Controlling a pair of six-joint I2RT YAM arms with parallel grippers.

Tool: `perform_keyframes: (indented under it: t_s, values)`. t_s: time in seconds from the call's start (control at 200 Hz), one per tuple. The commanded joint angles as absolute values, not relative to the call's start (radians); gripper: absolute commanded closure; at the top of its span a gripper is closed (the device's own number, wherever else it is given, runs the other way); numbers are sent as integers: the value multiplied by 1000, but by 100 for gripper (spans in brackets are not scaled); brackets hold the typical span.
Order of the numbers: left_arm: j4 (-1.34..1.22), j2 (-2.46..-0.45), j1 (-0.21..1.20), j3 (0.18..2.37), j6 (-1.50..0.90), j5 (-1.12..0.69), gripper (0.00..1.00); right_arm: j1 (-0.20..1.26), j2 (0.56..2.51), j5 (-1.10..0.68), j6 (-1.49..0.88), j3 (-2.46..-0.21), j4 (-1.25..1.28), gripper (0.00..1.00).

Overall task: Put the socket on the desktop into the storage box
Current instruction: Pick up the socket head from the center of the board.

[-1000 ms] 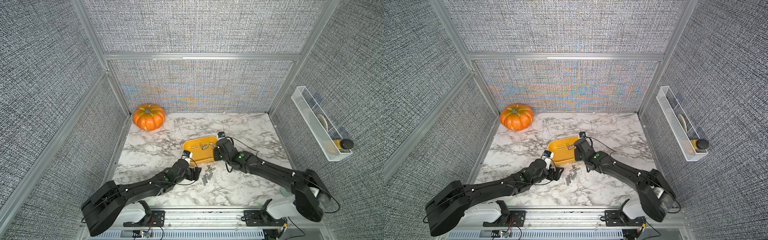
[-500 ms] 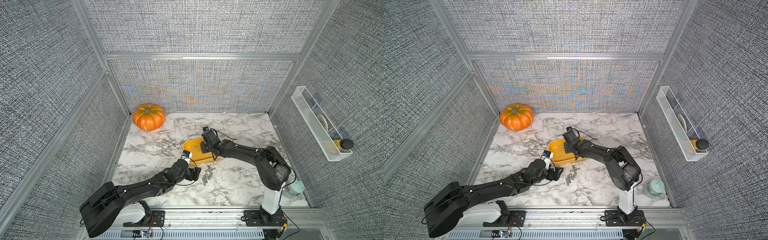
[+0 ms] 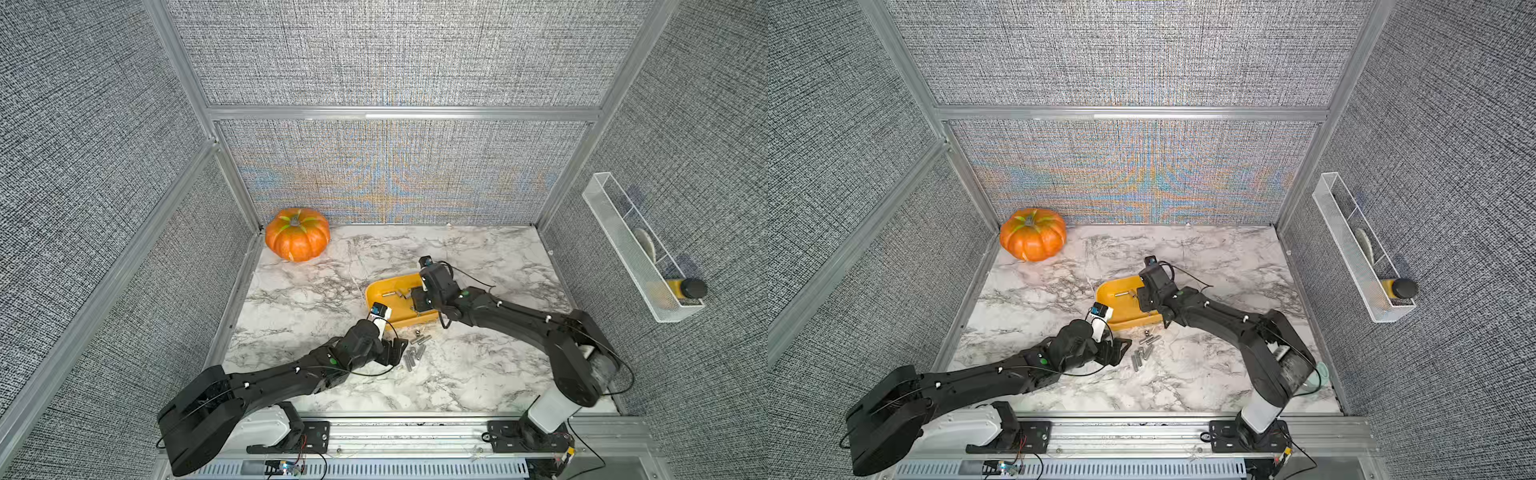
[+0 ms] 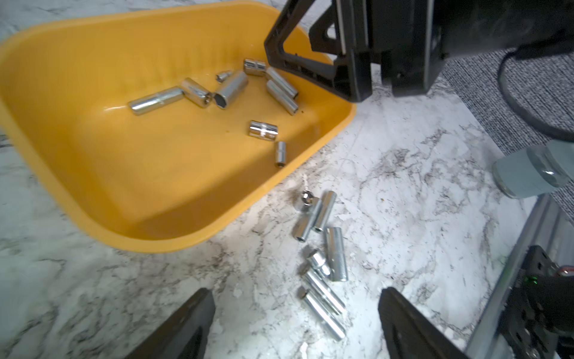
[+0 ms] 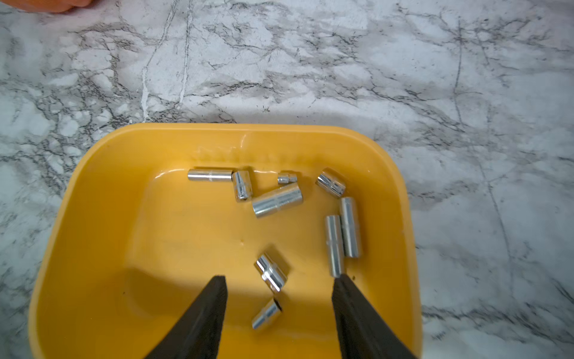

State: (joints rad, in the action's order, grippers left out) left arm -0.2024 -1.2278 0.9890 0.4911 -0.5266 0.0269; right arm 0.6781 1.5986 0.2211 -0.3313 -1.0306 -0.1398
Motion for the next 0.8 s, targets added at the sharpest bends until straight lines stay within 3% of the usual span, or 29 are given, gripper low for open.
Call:
perform_keyframes:
  t_s: [0.0,0.26,0.545,0.796]
  values:
    - [-162,-1266,1071,548,-519,78,23,648,1474,220,-349,-937,-115,41]
    - [-20,-1460,1219,726,-545,168,34,379,1111,-86,-407,-601,-31,46]
    - [128,-1632,1231,900,-532,233,65,302,985,-2,-467,-425,33,50]
    - [231,-1754,1230,1015,-533,304,70,302,961,28,-476,-400,44,50]
